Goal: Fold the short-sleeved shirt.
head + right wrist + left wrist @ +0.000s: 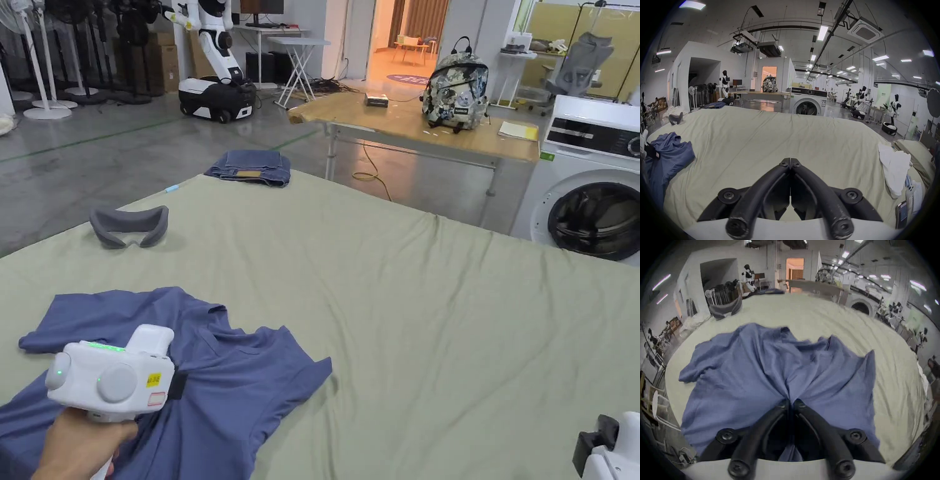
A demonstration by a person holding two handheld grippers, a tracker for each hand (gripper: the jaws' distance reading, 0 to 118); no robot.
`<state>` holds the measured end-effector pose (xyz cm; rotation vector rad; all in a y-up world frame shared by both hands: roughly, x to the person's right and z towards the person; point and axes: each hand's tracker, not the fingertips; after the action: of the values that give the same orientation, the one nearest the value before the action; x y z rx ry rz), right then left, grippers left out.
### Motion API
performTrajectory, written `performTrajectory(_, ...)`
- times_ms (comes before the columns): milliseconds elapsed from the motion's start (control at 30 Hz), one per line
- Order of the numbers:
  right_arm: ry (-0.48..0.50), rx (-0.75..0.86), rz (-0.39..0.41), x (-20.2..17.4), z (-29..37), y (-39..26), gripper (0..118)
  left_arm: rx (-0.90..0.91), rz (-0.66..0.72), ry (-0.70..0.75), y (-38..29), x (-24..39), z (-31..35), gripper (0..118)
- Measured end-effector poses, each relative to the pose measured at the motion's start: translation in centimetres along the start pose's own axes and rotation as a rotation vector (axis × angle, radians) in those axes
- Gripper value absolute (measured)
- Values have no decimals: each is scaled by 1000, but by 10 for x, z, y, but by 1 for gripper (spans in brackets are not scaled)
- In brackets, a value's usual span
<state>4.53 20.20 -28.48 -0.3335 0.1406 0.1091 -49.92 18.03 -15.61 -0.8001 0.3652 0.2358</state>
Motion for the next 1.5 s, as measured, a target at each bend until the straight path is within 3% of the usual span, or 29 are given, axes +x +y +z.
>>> performTrajectory(367,-34,57,-46,19,16,18,0,326,-21,-113,85,33,106,0)
performTrajectory(600,-51,88,-71,37,29,30,0,449,-133,-233,136,101,142,0)
performTrajectory(767,-82,105,-76,55,42,31,0,491,-212,-370,154,186,156,0)
performTrajectory(1033,-164,114,-88,99,63,25,0,431,-348,-642,148,346,147,0)
performTrajectory(1233,-236,92,-110,136,80,15,0,314,-470,-779,101,457,126,0)
performTrajectory(1500,-282,48,-125,163,91,-4,0,70,-503,-830,9,514,71,0)
